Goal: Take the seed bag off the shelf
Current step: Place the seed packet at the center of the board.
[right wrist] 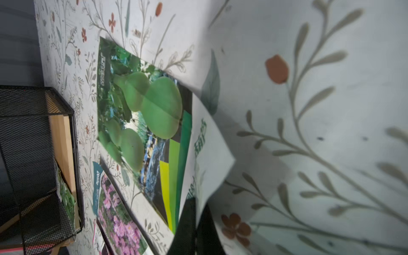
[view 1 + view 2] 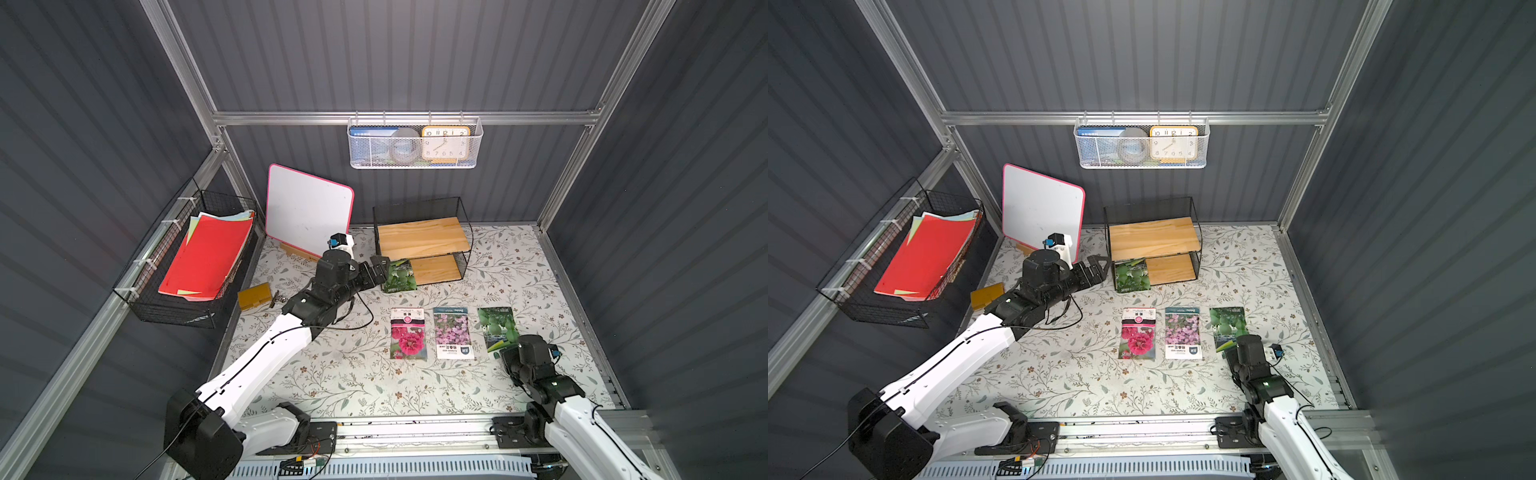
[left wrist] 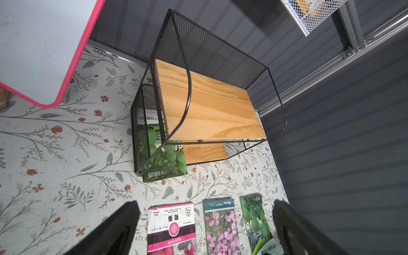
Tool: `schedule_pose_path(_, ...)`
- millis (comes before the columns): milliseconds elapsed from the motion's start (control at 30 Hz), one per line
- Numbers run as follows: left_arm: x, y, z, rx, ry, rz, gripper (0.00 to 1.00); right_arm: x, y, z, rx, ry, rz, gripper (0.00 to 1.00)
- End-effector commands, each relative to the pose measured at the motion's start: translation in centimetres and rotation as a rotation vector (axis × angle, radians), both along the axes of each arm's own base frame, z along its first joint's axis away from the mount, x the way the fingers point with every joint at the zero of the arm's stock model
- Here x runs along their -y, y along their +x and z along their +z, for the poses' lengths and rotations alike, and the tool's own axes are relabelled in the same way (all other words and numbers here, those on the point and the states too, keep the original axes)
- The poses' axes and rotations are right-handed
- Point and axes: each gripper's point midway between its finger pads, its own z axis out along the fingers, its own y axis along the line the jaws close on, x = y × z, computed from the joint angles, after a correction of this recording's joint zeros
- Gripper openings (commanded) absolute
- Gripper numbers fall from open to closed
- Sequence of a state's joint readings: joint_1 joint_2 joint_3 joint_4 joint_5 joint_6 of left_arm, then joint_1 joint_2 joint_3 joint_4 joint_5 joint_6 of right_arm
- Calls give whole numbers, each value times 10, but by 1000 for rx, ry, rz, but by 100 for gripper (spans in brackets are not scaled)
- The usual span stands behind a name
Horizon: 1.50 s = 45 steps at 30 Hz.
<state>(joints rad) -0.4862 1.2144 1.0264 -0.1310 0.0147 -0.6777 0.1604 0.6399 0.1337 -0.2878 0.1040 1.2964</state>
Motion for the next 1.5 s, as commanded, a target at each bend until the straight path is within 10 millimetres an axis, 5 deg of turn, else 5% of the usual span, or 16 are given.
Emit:
schedule_pose_path(0, 3, 1, 4, 17, 12, -23, 100, -1, 1, -4, -45, -13, 20, 0)
schedule_pose_path(433, 3, -1, 4, 16, 12, -27, 100, 1, 1, 5, -47, -33, 27, 0)
schedule_pose_path(667, 4, 0, 2, 14, 12, -30, 100, 4, -3, 11, -37, -45, 19, 28)
schedule_pose_path(1033, 3, -2, 2, 15, 11, -31, 100, 2, -2, 16, -44, -42, 30, 46)
schedule_pose_path(1300, 5, -1, 2, 11, 9, -39, 100, -1, -11, 22, -72, -28, 48, 84)
schedule_pose_path(1467, 13, -5, 3, -2, -16, -80, 100, -2, -7, 32, -51, -36, 67, 92)
